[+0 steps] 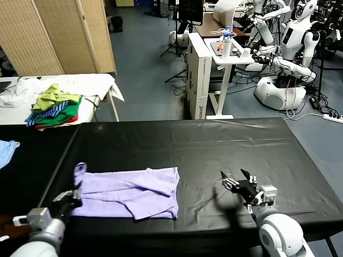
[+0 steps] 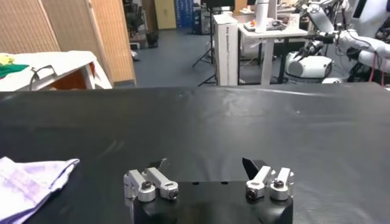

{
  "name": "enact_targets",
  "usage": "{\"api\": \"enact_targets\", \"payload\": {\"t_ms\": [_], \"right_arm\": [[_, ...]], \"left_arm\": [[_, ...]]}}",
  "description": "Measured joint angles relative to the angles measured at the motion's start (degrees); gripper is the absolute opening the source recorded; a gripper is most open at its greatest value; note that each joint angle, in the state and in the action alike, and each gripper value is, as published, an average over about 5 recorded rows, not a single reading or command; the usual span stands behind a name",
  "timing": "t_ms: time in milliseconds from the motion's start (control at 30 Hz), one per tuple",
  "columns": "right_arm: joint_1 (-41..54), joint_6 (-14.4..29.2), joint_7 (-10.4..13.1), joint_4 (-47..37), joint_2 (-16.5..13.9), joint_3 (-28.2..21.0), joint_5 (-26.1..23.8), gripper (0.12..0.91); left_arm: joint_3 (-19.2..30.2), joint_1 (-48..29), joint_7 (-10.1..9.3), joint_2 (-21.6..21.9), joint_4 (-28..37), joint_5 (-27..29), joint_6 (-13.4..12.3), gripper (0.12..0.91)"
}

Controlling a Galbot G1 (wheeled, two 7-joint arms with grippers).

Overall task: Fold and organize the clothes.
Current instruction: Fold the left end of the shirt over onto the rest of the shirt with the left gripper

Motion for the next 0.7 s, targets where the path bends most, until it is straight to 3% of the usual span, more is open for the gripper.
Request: {"api": "enact_targets", "payload": {"t_ms": [100,333,700], "right_arm": [[-0.4,0.0,-0.1,0.1,0.2,0.2,-0.3,0.907],[-0.9,0.2,-0.1,0.2,0.4,0.6,-0.7,0.907],[-1.9,0.4,-0.2,0.6,1.0,0.7,-1.5,0.907]], "left_arm": [[2.7,-1.8,-1.01,-0.2,-1.0,-3.7,0.9,0.180],[9.3,-5.6,-0.92,-0.9,-0.8,-7.8,2.0,0.180],[17.3,-9.4,1.20,-0.7,0.6,-9.5,1.7,0.180]]}}
